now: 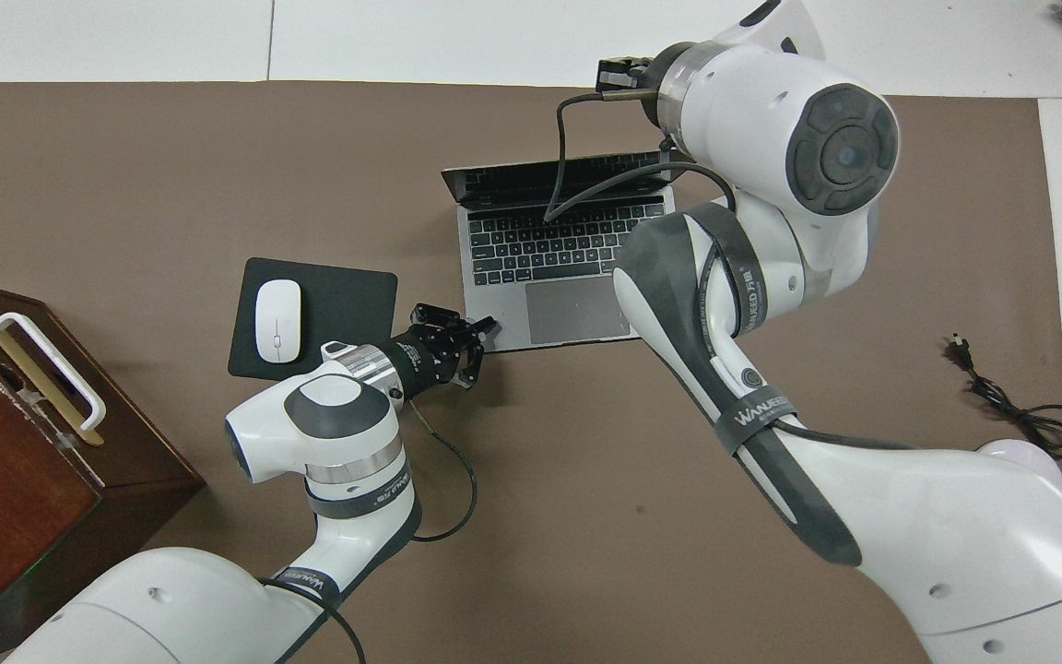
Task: Close laptop with both arms
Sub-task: 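Reach the right gripper over the laptop toward the screen's top edge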
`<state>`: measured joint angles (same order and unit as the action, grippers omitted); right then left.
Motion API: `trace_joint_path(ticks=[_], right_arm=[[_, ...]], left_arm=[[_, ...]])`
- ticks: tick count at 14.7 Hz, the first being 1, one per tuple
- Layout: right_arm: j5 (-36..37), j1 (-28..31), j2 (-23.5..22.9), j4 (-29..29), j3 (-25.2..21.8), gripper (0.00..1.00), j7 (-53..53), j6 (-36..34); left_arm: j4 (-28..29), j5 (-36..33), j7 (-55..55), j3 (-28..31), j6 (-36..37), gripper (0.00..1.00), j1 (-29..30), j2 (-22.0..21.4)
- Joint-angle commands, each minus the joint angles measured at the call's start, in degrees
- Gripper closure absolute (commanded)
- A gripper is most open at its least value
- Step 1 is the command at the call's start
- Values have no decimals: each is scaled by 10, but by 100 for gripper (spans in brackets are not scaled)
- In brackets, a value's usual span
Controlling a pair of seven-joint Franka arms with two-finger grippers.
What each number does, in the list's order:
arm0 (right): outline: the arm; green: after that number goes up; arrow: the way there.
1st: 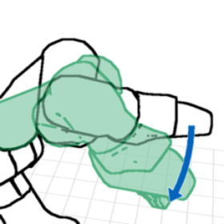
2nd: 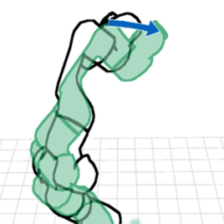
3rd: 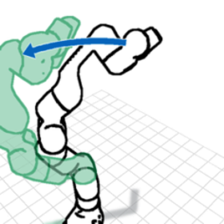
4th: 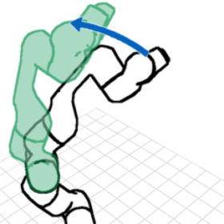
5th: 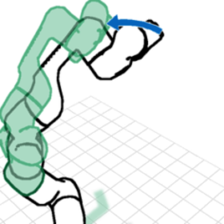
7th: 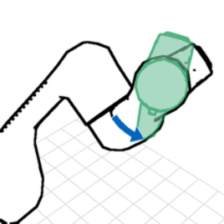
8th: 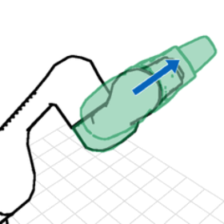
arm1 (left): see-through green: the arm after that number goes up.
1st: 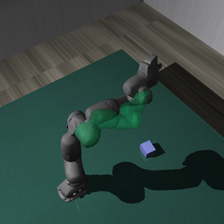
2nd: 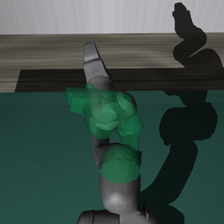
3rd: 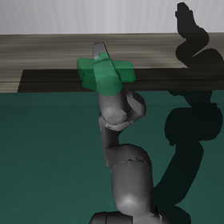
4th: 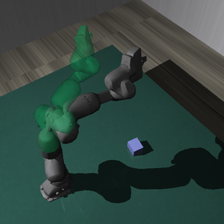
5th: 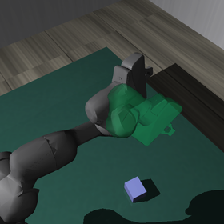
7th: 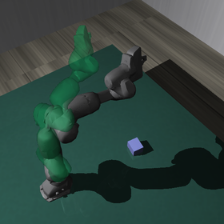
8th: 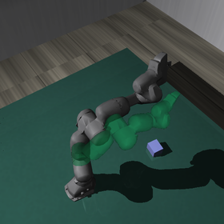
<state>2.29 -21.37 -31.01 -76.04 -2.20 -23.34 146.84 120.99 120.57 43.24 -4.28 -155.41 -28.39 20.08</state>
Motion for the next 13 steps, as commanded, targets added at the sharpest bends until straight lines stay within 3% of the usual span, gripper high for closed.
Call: trace_joint_path(ticks=[1,5,8,11,13], right_arm=[[3,-6,-28,31,2,100,2,6],[-26,-5,-21,30,9,100,-1,-49],[-24,-6,-26,28,9,100,1,-47],[-23,-7,-33,27,10,100,1,-46],[-24,-7,-32,23,10,100,1,-47]], left_arm=[[2,20,-23,4,-2,100,-3,20],[4,37,-66,4,11,100,3,29],[8,47,-77,4,27,100,4,29],[21,98,-180,5,70,100,14,31],[21,100,-188,5,75,100,15,37]])
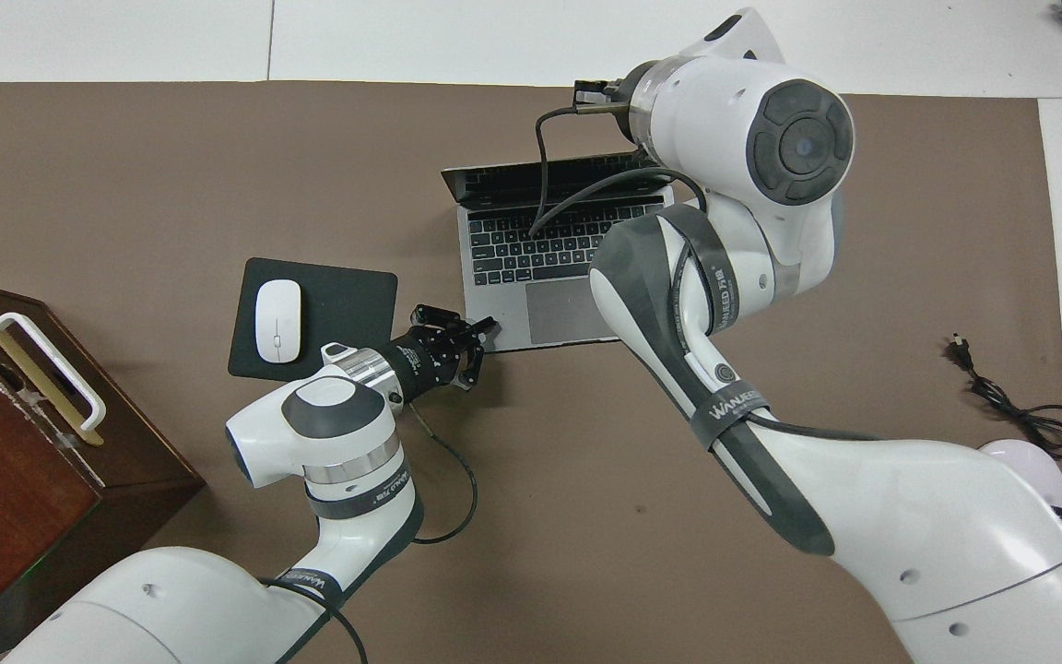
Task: Close laptop with both arms
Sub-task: 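Push the laptop screen down toward the keyboard with the right gripper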
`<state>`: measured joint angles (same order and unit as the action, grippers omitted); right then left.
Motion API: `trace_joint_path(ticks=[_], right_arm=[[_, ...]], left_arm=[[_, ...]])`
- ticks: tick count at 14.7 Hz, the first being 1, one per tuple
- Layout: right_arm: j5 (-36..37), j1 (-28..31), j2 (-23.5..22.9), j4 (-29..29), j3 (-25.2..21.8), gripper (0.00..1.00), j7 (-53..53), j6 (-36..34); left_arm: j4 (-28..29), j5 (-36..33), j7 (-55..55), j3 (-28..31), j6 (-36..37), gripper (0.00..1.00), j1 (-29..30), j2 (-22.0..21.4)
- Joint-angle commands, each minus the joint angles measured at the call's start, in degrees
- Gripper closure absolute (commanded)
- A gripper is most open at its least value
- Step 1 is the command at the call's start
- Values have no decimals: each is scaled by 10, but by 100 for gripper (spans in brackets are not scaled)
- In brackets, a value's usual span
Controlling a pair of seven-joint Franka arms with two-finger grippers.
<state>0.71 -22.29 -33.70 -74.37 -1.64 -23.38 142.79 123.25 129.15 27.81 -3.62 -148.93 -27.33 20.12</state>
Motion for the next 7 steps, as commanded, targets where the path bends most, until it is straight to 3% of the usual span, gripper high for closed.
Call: trace_joint_path(ticks=[1,7], right_arm=[[-10,2,-6,5,4,100,2,-8],[-13,1,-4,-1,4,100,-1,-52]], left_arm=[[0,14,-35,-2,18,100,4,40],[16,59,-115,-2,53,100,9,45]])
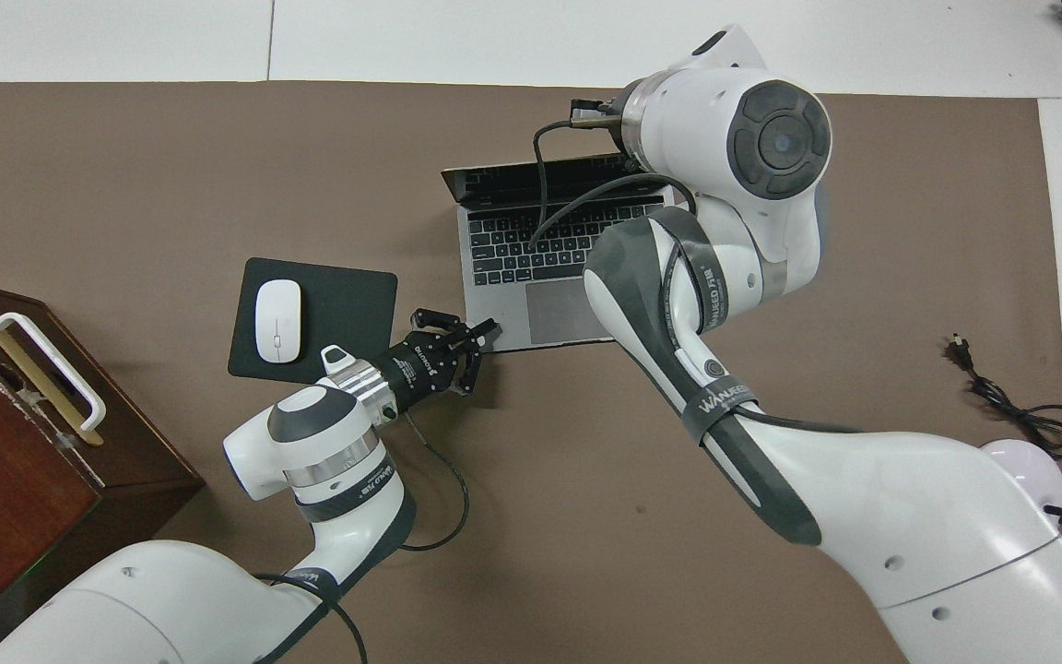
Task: Close laptop with both arms
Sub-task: 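Push the laptop screen down toward the keyboard with the right gripper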
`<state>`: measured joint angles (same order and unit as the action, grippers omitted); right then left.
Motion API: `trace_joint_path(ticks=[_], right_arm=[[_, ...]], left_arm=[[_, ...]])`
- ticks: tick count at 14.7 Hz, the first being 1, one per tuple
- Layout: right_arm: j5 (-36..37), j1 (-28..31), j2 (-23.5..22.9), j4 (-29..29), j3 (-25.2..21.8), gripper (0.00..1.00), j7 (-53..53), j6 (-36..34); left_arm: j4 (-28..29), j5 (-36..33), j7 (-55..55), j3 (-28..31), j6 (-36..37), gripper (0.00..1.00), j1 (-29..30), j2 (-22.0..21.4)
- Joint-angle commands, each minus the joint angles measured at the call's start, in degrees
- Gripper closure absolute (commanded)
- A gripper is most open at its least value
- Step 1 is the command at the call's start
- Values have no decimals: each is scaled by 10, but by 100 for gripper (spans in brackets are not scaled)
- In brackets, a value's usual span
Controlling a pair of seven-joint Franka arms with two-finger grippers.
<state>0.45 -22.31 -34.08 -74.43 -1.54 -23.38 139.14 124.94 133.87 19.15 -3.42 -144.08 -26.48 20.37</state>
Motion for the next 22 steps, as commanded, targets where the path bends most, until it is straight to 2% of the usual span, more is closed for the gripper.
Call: trace_joint_path(ticks=[1,18,22], right_arm=[[-10,0,0,-3,3,100,-2,-20],[-19,-2,9,-15,18,100,-47,-106],[-51,0,8,-19,21,100,-53,-113]], left_arm=[[-1,12,-28,-4,8,100,5,44],[13,37,-64,-4,24,100,7,62],[15,38,-65,-3,42,100,13,65]])
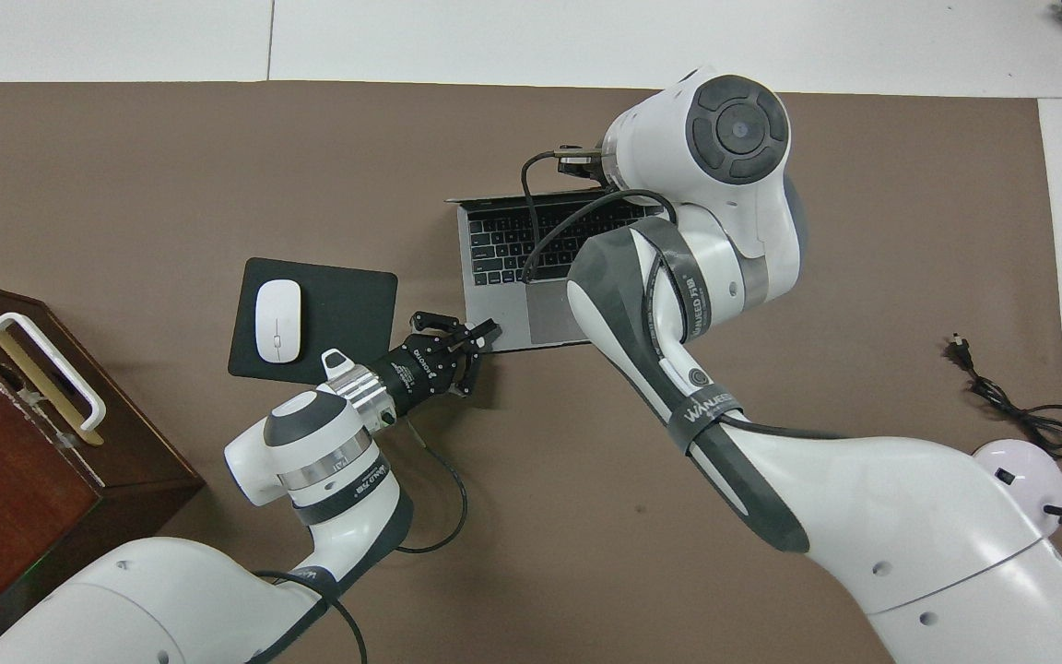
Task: Close laptop with both arms
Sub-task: 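Push the laptop screen down toward the keyboard with the right gripper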
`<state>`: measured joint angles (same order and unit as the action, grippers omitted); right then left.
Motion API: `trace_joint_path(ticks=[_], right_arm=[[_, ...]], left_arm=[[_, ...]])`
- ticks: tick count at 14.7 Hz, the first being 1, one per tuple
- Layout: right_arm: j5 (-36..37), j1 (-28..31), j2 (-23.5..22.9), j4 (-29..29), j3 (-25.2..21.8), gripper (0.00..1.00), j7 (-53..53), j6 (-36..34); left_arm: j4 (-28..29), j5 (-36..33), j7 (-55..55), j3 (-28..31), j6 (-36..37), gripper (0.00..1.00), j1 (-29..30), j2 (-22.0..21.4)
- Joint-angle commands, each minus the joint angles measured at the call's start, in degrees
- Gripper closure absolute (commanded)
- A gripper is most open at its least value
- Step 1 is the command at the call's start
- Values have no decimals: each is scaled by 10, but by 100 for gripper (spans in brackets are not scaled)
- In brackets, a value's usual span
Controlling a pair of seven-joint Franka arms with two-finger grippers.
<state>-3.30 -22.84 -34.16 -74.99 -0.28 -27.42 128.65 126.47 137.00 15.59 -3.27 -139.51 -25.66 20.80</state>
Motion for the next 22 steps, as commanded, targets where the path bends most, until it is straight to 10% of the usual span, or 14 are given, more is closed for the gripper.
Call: trace_joint_path(ticks=[1,22], right_arm=[[-14,5,9,-16,8,100,-12,-11],[-14,-4,9,-69,10,100,-12,-36]], left_arm=[[0,6,-29,-4,-2,100,5,67],[10,9,-60,-2,20,100,16,81]])
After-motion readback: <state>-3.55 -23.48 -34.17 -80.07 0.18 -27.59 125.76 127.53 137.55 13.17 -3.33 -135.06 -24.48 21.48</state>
